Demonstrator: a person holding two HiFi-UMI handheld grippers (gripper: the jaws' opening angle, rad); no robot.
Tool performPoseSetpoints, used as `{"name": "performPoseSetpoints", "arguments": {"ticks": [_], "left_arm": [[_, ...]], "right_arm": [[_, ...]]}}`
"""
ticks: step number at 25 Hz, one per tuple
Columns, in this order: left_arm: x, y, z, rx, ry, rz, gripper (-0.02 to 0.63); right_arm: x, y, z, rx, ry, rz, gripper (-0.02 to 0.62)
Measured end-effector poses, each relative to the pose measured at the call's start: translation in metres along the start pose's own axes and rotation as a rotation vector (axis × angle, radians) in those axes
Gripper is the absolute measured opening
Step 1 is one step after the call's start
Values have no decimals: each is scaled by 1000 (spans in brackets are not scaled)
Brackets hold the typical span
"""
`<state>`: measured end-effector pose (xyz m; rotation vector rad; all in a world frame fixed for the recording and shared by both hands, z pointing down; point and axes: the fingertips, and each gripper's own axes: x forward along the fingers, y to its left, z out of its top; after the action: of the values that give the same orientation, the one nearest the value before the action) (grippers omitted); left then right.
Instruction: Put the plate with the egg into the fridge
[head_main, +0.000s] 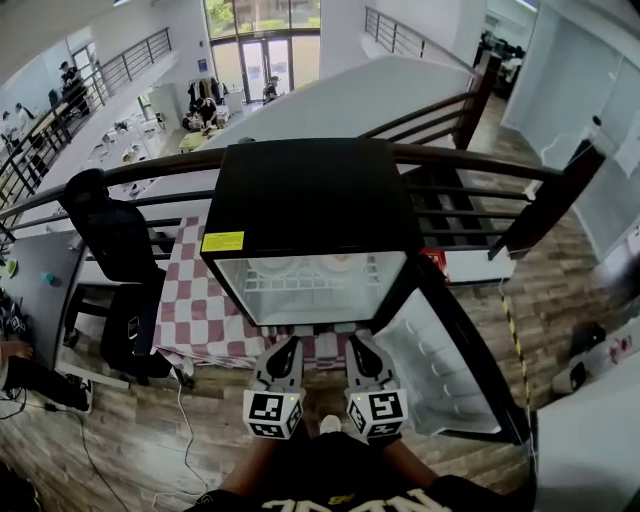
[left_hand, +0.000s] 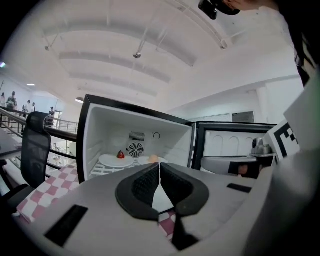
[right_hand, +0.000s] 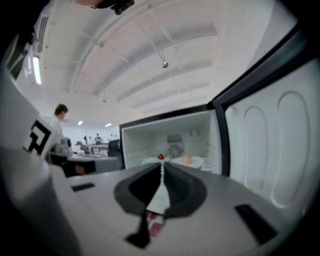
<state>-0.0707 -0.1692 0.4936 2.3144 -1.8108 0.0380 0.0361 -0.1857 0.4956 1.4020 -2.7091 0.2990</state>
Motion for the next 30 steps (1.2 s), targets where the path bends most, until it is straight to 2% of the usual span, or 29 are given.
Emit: {"name": "performPoseSetpoints", "arguments": {"ticks": [8, 14, 20, 25, 30], "left_arm": [[-23, 6, 28, 27, -46, -4, 29], [-35, 23, 43, 40, -46, -28, 29], [-51, 51, 54, 43, -67, -26, 29], [-72, 104, 68, 76, -91, 49, 29], [-101, 145, 68, 71, -74, 122, 29]], "right_arm": [[-12, 7, 12, 70, -7, -15, 26], [3, 34, 17, 31, 19, -27, 23], [11, 52, 31, -1, -2, -48, 23], [7, 51, 40, -23, -27, -90, 23], [-9, 37, 33, -39, -1, -144, 23]]}}
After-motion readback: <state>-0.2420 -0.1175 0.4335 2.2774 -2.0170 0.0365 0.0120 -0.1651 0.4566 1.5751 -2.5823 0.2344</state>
